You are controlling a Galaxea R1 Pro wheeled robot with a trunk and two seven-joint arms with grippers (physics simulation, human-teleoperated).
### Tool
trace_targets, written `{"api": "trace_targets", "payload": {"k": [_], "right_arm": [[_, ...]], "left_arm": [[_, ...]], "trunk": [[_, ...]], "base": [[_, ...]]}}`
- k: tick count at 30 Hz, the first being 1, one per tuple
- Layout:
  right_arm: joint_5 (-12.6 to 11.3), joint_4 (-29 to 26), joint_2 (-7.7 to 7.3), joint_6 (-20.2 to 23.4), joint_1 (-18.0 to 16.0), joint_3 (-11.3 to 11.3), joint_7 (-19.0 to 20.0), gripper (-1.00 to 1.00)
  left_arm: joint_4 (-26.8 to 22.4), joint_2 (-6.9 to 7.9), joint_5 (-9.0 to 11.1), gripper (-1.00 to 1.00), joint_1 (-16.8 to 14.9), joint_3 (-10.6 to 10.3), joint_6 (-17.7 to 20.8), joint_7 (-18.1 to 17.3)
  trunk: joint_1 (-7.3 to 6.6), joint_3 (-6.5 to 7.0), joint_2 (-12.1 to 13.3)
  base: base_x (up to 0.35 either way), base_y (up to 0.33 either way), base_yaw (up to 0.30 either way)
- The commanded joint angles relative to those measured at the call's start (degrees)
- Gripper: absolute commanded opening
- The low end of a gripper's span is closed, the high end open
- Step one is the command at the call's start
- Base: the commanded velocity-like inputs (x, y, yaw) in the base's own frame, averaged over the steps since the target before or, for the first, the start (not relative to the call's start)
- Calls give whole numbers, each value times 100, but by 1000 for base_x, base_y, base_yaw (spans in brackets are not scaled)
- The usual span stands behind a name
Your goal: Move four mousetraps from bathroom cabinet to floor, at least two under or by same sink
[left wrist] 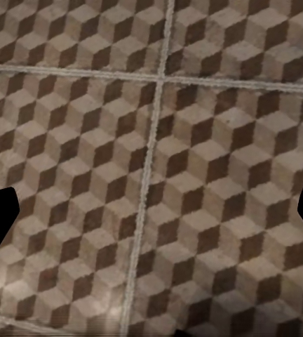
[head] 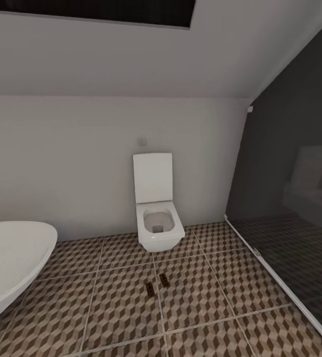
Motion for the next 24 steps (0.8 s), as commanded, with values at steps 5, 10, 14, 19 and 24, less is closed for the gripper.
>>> {"api": "trace_targets", "payload": {"k": [5,10,14,19,24], "right_arm": [[-67,225,-1,-20,-3,50,-22,100],[-88,612,20,-20,-3,63,-22,100],[-99,924,27,-17,-3,62,-21,100],[-94,1277,12,-12,22,54,-18,100],[-63,1400,-18,-12,151,51,-13,100]], "left_arm": [[-5,4,52,100,28,-45,-13,26],[-5,5,53,100,74,-44,-10,26],[-4,5,53,100,148,-47,-12,26],[-4,4,49,100,210,-50,-9,25],[-3,3,49,100,251,-50,-7,25]], "trunk": [[-111,85,200],[-221,175,400],[-309,246,560],[-419,336,761],[-529,426,962]], "base": [[0,0,0],[0,0,0],[0,0,0],[0,0,0],[0,0,0]]}}
